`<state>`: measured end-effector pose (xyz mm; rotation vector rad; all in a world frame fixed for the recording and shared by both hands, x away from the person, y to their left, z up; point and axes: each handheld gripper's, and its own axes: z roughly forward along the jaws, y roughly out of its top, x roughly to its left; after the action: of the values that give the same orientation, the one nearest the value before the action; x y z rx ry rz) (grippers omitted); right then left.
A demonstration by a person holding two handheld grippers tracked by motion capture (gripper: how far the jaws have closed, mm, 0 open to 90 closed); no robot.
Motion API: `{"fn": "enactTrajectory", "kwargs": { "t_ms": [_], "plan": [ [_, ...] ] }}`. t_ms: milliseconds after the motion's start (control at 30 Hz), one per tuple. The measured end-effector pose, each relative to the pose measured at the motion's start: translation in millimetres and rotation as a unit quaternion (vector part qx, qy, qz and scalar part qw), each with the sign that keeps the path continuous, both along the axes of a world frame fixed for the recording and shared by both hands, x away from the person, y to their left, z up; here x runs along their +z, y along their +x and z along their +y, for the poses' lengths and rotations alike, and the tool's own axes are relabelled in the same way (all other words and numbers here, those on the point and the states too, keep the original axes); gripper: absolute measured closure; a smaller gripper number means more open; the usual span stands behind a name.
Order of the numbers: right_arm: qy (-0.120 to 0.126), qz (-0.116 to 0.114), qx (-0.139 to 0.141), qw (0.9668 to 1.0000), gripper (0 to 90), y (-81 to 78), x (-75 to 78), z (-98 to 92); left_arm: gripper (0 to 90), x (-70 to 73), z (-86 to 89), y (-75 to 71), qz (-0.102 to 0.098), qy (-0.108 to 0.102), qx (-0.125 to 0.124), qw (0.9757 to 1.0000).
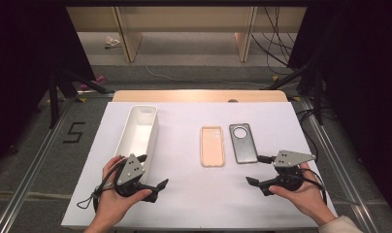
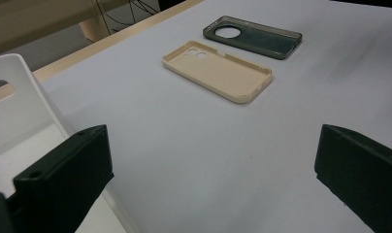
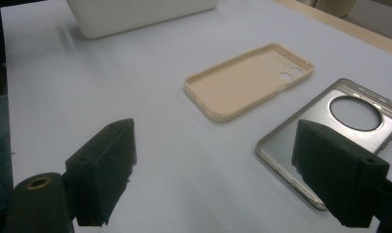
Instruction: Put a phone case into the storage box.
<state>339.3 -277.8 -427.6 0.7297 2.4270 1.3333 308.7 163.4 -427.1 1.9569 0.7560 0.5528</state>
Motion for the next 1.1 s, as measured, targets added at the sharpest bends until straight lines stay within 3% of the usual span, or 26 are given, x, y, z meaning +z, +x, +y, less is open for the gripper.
{"fn": "enactTrajectory", "kwargs": {
  "t_ms": [367,600,667,700,733,767,967,1000,1033,1100],
  "plan": [
    [0.007,0.003,-0.008,0.9999,17.1,1.4,-1.7,-3.6,0.0,0.2,-3.9,2.7,0.000,-0.004,-0.003,1.0000],
    [0.018,-0.006,-0.017,0.9997,24.0,2.8,-0.4,-6.1,0.0,-0.7,-4.8,1.6,0.001,-0.001,-0.007,1.0000],
    [0.021,-0.014,-0.027,0.9993,35.4,3.0,2.1,-4.7,0.0,-0.7,-4.4,0.5,0.000,-0.001,-0.007,1.0000],
    [0.021,-0.014,-0.027,0.9993,35.4,3.0,2.1,-4.7,0.0,-0.5,-4.3,0.1,0.000,-0.002,-0.007,1.0000],
    [0.024,-0.013,-0.026,0.9993,49.1,3.5,3.8,-3.9,0.0,-0.2,-4.4,-0.3,-0.001,-0.003,-0.008,1.0000],
    [0.022,-0.008,-0.025,0.9994,55.8,4.2,4.8,-3.8,0.0,-0.2,-4.4,-0.3,-0.001,-0.003,-0.008,1.0000],
    [0.004,0.022,-0.026,0.9994,78.4,14.5,2.7,1.6,0.0,-0.4,-4.4,-1.0,-0.001,0.000,-0.008,1.0000],
    [0.004,0.022,-0.026,0.9994,78.4,14.5,2.7,1.6,0.0,-0.4,-4.4,-1.0,-0.001,0.000,-0.008,1.0000],
    [-0.005,0.024,-0.025,0.9994,85.9,17.4,2.9,4.2,0.0,-0.4,-4.8,-1.0,-0.001,0.000,-0.009,1.0000],
    [-0.007,0.023,-0.025,0.9994,90.0,19.7,3.6,6.1,0.0,-0.4,-4.9,-1.0,-0.001,0.000,-0.010,1.0000]
  ]
}}
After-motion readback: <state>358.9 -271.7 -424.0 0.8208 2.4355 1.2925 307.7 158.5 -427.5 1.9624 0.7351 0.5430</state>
